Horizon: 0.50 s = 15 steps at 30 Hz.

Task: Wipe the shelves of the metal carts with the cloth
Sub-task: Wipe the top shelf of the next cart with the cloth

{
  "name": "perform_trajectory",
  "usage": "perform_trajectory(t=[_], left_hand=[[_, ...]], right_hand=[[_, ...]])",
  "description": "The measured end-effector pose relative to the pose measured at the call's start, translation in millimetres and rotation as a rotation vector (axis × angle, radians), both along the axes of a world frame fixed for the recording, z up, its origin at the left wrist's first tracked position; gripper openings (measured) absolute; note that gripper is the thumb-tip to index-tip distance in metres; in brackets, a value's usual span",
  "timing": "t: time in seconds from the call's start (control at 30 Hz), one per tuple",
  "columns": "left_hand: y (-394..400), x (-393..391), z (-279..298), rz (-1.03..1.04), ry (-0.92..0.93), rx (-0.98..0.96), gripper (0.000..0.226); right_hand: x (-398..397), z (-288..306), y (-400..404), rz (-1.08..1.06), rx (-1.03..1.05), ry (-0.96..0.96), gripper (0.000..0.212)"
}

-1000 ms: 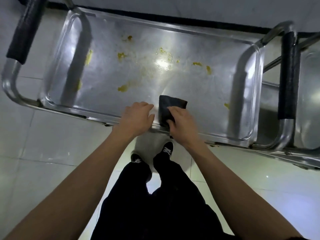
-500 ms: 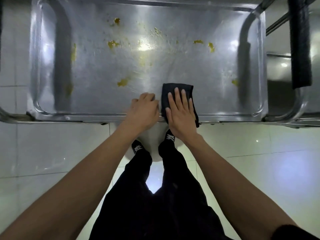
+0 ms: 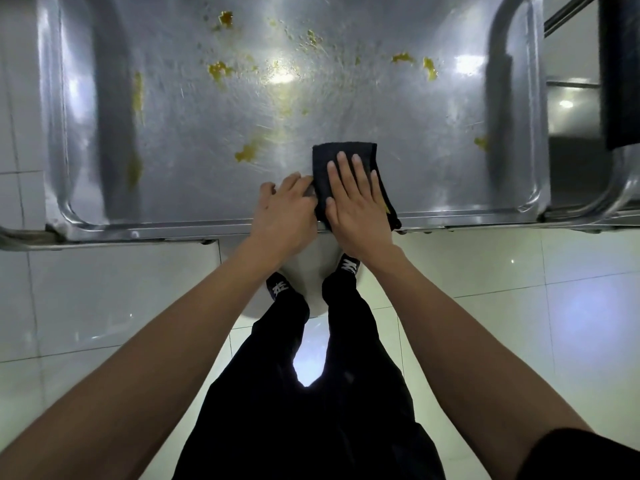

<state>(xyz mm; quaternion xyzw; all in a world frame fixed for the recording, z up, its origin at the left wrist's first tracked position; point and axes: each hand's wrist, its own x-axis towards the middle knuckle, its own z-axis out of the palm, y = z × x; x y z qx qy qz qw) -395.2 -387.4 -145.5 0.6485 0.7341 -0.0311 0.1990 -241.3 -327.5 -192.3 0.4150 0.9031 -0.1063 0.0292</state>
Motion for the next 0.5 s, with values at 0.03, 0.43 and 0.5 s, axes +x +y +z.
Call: perform_trajectory(t=[0.03, 0.43, 0.5], left_hand=[[1, 2, 1, 0.008, 0.012, 0.006, 0.035], [43, 52, 5, 0.014, 0.027, 0.092, 0.031], [60, 73, 6, -0.027, -0.001, 0.082, 0.031]], right_hand=[[1, 1, 0, -0.004, 0.002, 0.001, 0.060], [58, 12, 39, -0.079, -0.046, -0.036, 0.063], [80, 13, 51, -0.106, -0.042, -0.044, 0.063]])
